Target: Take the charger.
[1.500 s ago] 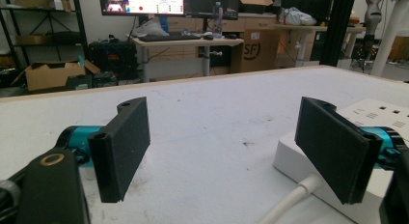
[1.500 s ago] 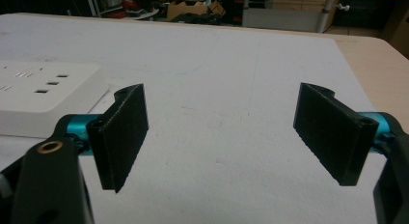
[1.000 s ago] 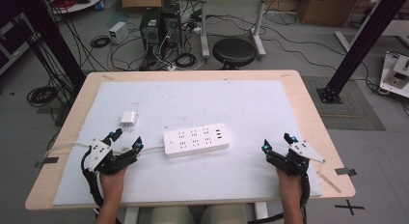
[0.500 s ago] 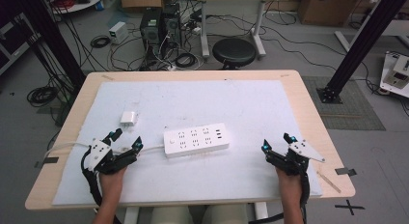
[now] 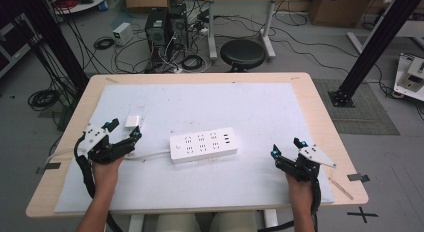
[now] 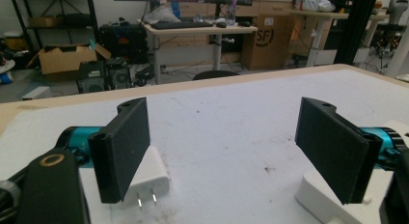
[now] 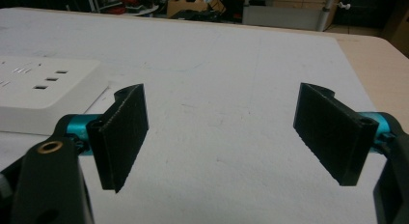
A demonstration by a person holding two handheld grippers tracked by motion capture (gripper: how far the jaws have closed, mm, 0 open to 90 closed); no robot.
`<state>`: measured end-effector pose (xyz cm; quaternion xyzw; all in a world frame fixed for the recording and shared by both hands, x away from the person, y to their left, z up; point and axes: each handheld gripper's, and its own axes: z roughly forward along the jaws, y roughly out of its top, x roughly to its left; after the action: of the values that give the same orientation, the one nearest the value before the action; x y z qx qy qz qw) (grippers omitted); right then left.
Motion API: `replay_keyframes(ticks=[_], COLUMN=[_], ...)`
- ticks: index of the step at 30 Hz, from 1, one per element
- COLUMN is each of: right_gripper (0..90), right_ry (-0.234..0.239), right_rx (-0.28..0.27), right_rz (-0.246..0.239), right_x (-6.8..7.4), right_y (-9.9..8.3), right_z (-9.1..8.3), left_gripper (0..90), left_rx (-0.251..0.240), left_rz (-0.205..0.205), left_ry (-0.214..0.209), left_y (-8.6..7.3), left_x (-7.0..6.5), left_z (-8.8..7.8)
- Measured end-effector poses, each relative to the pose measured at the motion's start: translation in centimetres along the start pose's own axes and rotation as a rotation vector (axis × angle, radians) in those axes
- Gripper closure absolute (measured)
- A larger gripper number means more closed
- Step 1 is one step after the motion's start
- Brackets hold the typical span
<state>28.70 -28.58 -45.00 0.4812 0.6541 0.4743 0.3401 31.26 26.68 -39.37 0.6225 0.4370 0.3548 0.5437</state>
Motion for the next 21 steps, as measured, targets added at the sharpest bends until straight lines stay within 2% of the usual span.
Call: replay_keyframes(ticks=[4, 8, 18, 21], right_gripper=[20.3, 20.3, 20.3, 20.3], right_ry=[0.0, 0.002, 0.0, -0.001], right_rx=[0.001, 0.003, 0.003, 0.001], right_rz=[0.003, 0.002, 0.001, -0.006], right_x=[0.0, 0.0, 0.0, 0.0], right_y=[0.0, 0.0, 0.0, 0.0], right_z=[0.0, 0.1, 0.1, 0.1], left_gripper=[19.9, 19.9, 19.9, 19.9], left_rx=[0.036, 0.051, 0.106, 0.136], left_rz=[0.009, 0.009, 0.008, -0.018], left_ry=[-0.005, -0.007, -0.006, 0.004], left_y=[1.8, 3.1, 4.2, 4.0], left_x=[0.4, 0.7, 1.9, 2.5], left_z=[0.9, 1.8, 4.5, 5.4])
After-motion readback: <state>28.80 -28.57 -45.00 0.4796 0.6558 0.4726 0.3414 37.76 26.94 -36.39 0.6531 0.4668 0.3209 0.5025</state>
